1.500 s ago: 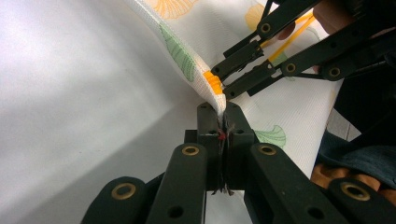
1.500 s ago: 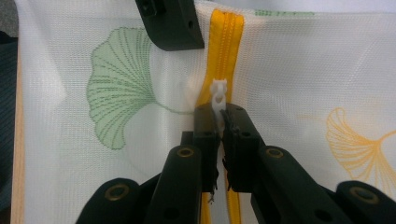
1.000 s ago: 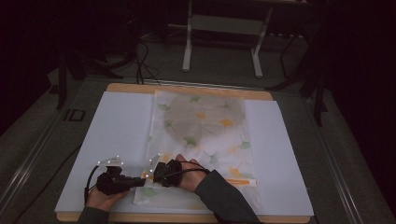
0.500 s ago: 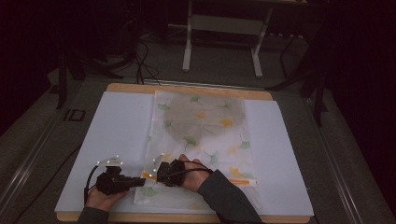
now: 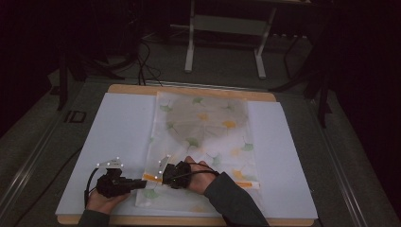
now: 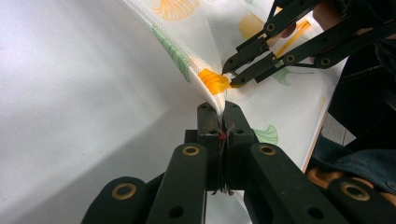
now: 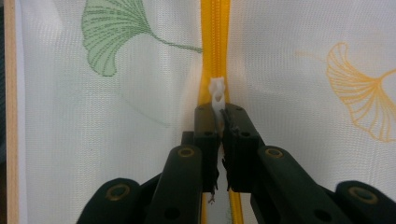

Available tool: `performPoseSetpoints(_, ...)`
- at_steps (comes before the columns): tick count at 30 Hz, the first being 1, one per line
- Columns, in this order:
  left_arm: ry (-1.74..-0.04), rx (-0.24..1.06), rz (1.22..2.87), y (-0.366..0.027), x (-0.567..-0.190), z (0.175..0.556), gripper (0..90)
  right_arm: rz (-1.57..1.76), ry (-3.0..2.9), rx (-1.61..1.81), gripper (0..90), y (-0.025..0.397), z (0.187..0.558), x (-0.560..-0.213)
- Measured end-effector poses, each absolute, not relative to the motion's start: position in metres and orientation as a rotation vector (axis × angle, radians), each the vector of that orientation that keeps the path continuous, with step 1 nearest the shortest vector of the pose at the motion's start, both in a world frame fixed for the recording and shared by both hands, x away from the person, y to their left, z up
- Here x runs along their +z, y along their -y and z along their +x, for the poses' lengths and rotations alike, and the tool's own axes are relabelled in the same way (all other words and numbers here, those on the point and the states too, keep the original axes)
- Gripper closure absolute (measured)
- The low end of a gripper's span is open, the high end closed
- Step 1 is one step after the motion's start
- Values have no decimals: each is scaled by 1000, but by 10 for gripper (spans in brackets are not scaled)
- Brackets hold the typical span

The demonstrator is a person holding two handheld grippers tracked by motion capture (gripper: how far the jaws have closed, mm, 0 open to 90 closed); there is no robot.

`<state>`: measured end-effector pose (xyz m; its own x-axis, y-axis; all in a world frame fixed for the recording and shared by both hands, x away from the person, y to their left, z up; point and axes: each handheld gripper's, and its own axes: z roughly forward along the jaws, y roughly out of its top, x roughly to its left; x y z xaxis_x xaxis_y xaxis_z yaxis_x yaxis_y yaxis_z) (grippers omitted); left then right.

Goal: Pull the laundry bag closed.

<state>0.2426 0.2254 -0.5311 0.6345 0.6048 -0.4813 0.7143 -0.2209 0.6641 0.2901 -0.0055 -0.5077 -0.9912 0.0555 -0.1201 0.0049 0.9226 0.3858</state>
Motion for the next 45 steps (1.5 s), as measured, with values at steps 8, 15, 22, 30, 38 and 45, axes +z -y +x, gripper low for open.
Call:
performPoseSetpoints(8,-1042,-148,1910,-227,-530,242,883,44,-2952,575,851,9,290,-508)
performPoseSetpoints(15,-1040,-147,1903,-227,-530,242,883,54,-2955,562,852,16,290,-508)
performPoseSetpoints(22,-1038,-149,1904,-227,-529,241,883,61,-2955,559,852,20,290,-508)
performPoseSetpoints(30,-1037,-149,1905,-228,-530,241,883,69,-2957,545,852,27,290,-508)
performPoseSetpoints(38,-1034,-146,1905,-228,-530,242,883,79,-2954,543,852,32,290,-509)
performPoseSetpoints(45,-1035,-148,1902,-228,-529,241,883,81,-2953,524,852,37,290,-508)
